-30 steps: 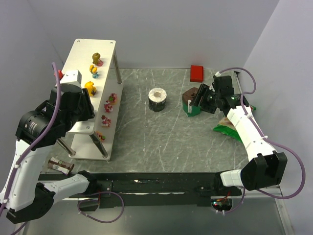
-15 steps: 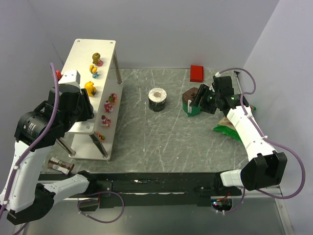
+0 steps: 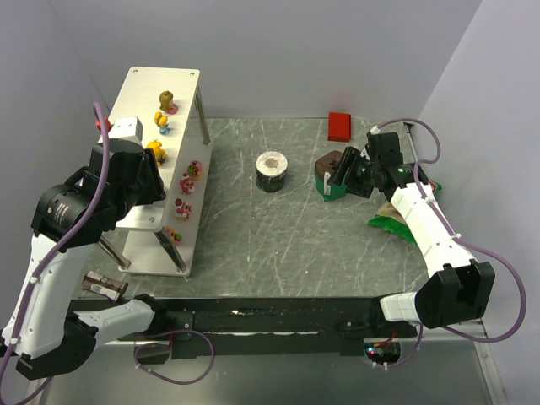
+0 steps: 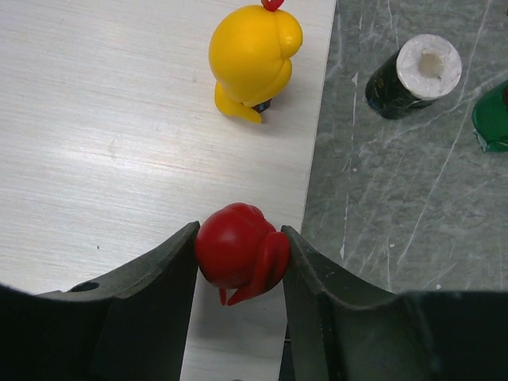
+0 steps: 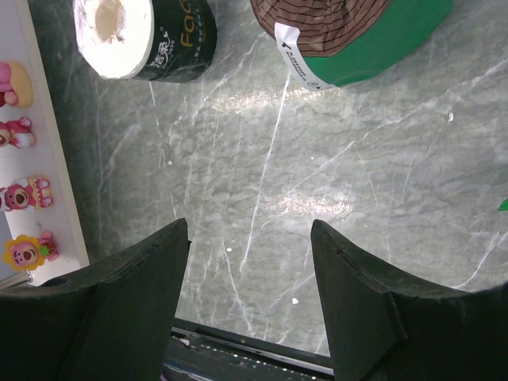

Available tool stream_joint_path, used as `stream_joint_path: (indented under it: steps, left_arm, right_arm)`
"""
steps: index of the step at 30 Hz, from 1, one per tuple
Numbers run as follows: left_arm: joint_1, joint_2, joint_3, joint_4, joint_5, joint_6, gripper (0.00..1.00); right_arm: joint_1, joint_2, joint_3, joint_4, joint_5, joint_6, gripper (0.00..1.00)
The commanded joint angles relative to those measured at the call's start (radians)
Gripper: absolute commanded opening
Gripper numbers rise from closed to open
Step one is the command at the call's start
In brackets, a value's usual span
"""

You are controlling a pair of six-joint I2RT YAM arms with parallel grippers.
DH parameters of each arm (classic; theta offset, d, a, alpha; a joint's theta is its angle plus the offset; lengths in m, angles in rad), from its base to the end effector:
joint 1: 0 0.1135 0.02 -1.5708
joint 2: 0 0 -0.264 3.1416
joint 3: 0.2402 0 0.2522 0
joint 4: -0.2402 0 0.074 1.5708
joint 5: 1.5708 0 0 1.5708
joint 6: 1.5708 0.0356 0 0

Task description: Place and organize the plastic toys onto the shelf

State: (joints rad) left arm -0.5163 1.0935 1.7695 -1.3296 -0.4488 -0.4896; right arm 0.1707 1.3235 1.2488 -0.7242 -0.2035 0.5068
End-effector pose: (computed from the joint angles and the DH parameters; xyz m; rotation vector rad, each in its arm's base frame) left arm 0.1263 -0.0539 0.4836 -0.2124 2.1412 -0.0812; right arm 0.2748 0.0547 0.3330 0.3058 2.4028 0.5598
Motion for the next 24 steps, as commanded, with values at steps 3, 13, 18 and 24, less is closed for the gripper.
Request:
stream_joint_path:
  steps: [3, 13, 18, 24]
  left_arm:
    - [0.004, 0.002, 0.034, -0.042, 0.012, 0.011, 0.56]
    - [0.004, -0.001, 0.060, -0.043, -0.013, 0.011, 0.72]
    - [0.004, 0.003, 0.119, -0.043, -0.056, 0.009, 0.76]
    - [0.004, -0.012, 0.166, -0.042, -0.085, 0.003, 0.80]
  right_arm:
    - [0.006, -0.041, -0.008, 0.032, 0.004, -0.011, 0.70]
    - [0.006, -0.038, -0.003, 0.029, 0.003, -0.014, 0.71]
    - [0.006, -0.037, 0.008, 0.029, 0.000, -0.011, 0.71]
    - [0.006, -0.038, 0.014, 0.031, -0.007, -0.008, 0.71]
